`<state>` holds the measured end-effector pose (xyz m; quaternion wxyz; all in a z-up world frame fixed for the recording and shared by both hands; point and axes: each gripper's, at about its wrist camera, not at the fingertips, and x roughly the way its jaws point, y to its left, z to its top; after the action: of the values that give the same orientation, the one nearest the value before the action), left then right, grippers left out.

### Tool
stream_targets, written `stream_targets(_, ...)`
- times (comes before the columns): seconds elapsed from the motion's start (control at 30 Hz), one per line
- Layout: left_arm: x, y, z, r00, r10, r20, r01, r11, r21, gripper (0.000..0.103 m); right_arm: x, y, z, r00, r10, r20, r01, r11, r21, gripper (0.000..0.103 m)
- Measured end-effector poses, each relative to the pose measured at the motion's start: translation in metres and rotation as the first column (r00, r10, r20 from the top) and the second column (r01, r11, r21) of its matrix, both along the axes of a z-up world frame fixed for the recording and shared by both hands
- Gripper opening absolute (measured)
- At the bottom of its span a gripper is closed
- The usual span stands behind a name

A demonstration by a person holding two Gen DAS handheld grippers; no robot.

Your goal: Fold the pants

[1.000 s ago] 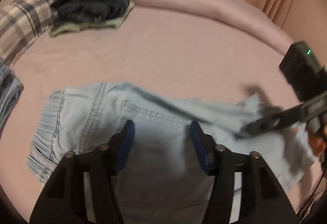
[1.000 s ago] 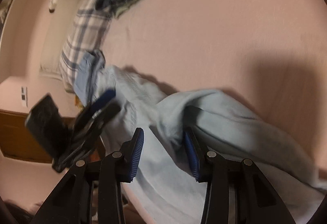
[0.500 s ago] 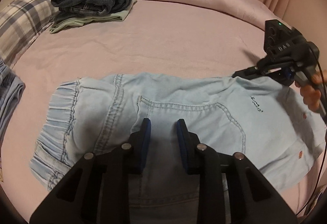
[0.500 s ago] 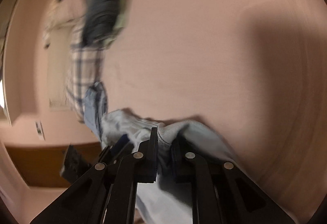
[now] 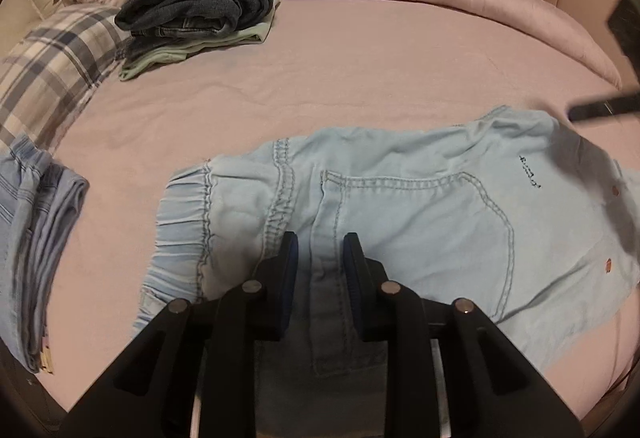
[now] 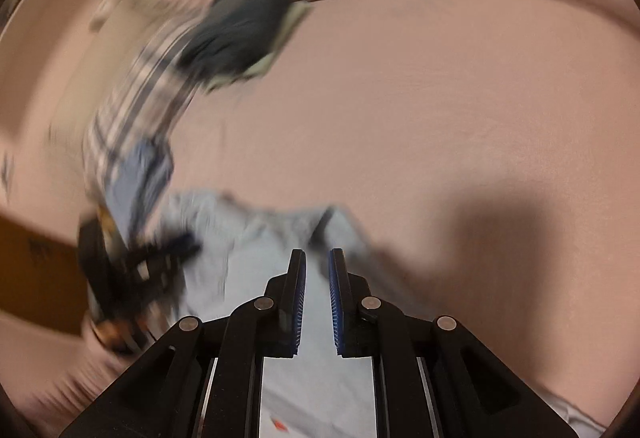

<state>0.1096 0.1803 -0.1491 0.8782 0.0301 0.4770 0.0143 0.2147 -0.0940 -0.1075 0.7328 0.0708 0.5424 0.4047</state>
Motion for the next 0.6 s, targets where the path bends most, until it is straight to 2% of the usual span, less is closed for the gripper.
stream_targets(0.1, -0.001, -0.005, 0.000, 1.000, -0.017, -0.002, 0.017, 0.998, 0.053, 0.025, -0.031, 0.013, -0.009, 0.993, 0.074, 0.097, -0.063, 0.992, -0.112, 0.011)
stream_targets(0.17, -0.003, -0.004, 0.001, 1.000, -0.019, -0.004, 0.019, 0.998, 0.063, 0.025, -0.039, 0.024, -0.028, 0.979, 0.092, 0.179, -0.036, 0.956, -0.292, 0.011)
stream_targets(0.2, -0.004, -0.002, 0.002, 1.000, -0.007, -0.008, 0.008, 0.998, 0.058, 0.026, -0.035, 0.024, -0.036, 0.978, 0.081, 0.191, -0.012, 0.940, -0.342, 0.011)
stream_targets(0.23, -0.005, -0.001, 0.003, 1.000, 0.004, -0.009, -0.003, 0.998, 0.061, 0.026, -0.028, 0.019, -0.045, 0.981, 0.051, 0.188, 0.018, 0.937, -0.349, 0.009)
stream_targets(0.3, -0.009, -0.002, 0.006, 0.999, 0.032, -0.011, -0.031, 0.997, 0.077, 0.026, -0.012, 0.001, -0.049, 0.991, -0.056, 0.121, 0.082, 0.972, -0.221, 0.008)
stream_targets(0.37, -0.013, -0.005, 0.011, 0.998, 0.055, -0.006, -0.054, 0.994, 0.094, 0.026, -0.005, -0.012, -0.043, 0.981, -0.162, 0.110, 0.180, 0.969, -0.169, 0.009)
stream_targets(0.4, -0.016, -0.008, 0.014, 0.998, 0.063, 0.001, -0.062, 0.992, 0.105, 0.030, -0.005, -0.016, -0.039, 0.973, -0.194, 0.128, 0.215, 0.962, -0.170, 0.009)
stream_targets(0.43, -0.020, -0.012, 0.018, 0.998, 0.065, 0.017, -0.067, 0.991, 0.119, 0.039, -0.006, -0.018, -0.035, 0.969, -0.207, 0.134, 0.227, 0.960, -0.164, 0.009)
stream_targets(0.47, -0.024, -0.017, 0.023, 0.998, 0.059, 0.032, -0.063, 0.992, 0.113, 0.041, -0.010, -0.018, -0.031, 0.971, -0.201, 0.129, 0.218, 0.965, -0.145, 0.010)
stream_targets(0.53, -0.030, -0.028, 0.032, 0.998, 0.032, 0.054, -0.037, 0.996, 0.084, 0.041, -0.023, -0.018, -0.023, 0.977, -0.168, 0.133, 0.182, 0.977, -0.109, 0.010)
stream_targets(0.6, -0.032, -0.042, 0.037, 0.998, -0.004, 0.067, -0.001, 0.997, 0.075, 0.041, -0.038, -0.014, -0.016, 0.981, -0.117, 0.158, 0.138, 0.982, -0.131, 0.010)
